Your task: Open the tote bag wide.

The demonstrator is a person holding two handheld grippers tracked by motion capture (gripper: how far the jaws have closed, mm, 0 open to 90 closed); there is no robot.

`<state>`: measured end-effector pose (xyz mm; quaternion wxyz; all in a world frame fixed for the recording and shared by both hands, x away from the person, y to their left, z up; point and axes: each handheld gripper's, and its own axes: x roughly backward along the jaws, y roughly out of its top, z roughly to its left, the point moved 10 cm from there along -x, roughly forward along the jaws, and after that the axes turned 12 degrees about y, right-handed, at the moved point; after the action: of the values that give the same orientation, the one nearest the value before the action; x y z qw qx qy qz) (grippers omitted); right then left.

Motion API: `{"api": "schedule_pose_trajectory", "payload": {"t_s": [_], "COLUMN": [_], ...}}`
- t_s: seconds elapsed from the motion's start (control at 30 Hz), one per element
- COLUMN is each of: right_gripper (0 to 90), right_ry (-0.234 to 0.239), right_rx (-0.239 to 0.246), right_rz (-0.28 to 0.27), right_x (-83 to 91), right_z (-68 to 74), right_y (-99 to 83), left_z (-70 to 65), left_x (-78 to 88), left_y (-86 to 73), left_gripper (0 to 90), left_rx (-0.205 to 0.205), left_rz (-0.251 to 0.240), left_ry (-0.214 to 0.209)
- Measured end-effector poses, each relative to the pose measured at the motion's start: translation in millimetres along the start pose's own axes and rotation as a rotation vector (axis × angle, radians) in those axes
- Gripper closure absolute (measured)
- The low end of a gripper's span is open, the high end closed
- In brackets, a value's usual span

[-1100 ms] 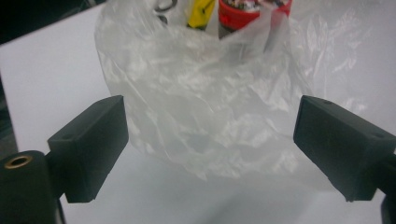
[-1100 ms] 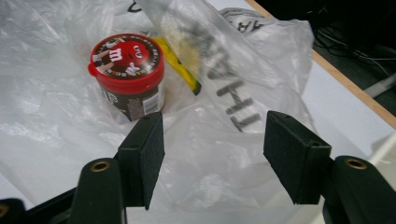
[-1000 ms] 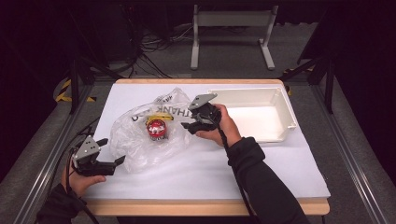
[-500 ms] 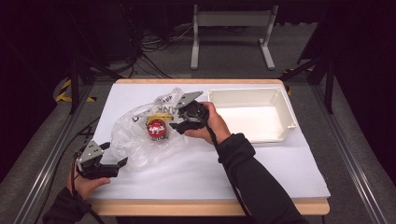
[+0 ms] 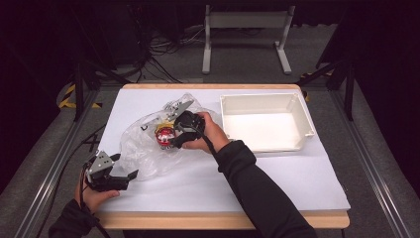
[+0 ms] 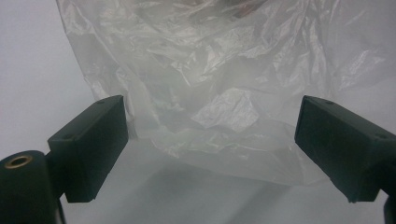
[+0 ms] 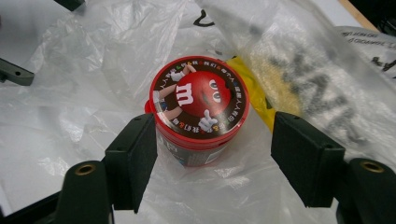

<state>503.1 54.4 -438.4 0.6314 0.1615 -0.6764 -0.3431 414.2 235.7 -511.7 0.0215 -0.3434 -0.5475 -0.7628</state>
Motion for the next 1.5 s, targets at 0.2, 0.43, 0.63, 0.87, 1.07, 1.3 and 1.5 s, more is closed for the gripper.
{"api": "schedule_pose_trajectory", "payload": {"t_s": [0.2,0.43,0.63,0.87,1.07,1.3,1.5], "right_gripper": [26.9,21.4,18.1,17.5,22.3,22.6,22.6], "right_ry": [0.014,0.047,0.080,0.102,0.097,0.062,0.051], "right_rx": [0.004,-0.015,-0.019,-0.068,-0.054,-0.034,-0.037], "right_rz": [0.064,0.109,0.138,0.175,0.164,0.199,0.231], "right_x": [-13.3,-23.6,-31.9,-48.8,-52.1,-41.9,-29.6], "right_z": [-1.2,-5.2,-3.6,-5.7,-4.4,-3.0,-1.5], "right_y": [0.0,2.9,5.6,2.6,4.6,-1.9,-13.9], "left_z": [-0.1,-0.6,-0.3,-1.5,-1.5,-1.4,-0.5], "left_x": [0.4,0.2,0.2,-0.1,-0.1,0.0,0.3], "left_y": [-0.5,-0.6,-0.6,-0.7,-0.6,-0.6,1.5], "left_gripper": [10.3,10.3,10.3,10.2,10.1,10.2,10.1], "left_rx": [-0.011,-0.010,-0.018,-0.016,-0.021,-0.024,0.001], "left_rz": [-0.001,-0.002,-0.002,-0.002,-0.003,-0.002,-0.008], "left_ry": [0.001,-0.002,-0.002,-0.012,-0.015,-0.012,-0.025]}}
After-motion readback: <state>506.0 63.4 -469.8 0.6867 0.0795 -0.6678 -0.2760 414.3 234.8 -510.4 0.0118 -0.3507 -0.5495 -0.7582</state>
